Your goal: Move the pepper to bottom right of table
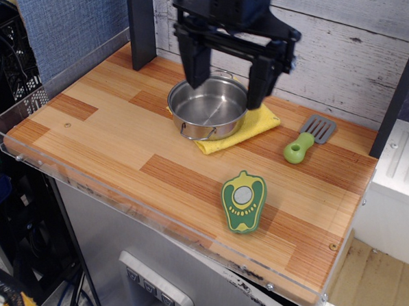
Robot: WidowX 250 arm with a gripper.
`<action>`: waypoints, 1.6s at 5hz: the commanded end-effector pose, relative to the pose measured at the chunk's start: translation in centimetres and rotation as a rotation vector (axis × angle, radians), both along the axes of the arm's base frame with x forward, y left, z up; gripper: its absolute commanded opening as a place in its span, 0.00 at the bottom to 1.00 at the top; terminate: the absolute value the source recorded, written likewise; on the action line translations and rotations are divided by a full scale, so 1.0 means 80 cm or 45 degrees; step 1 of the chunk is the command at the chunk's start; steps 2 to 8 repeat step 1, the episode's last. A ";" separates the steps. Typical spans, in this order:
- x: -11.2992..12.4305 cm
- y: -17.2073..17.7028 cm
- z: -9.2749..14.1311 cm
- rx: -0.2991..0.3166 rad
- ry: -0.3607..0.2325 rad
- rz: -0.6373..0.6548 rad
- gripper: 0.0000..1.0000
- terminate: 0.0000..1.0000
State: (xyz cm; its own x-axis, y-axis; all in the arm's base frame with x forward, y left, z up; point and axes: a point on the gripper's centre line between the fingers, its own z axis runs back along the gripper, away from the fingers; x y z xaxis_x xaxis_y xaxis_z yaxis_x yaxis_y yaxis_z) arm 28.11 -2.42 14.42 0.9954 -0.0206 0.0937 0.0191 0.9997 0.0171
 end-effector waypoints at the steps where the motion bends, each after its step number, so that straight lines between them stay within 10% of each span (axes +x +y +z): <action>1: -0.005 0.001 0.009 0.001 -0.046 0.000 1.00 1.00; 8: -0.005 0.001 0.009 0.001 -0.046 0.000 1.00 1.00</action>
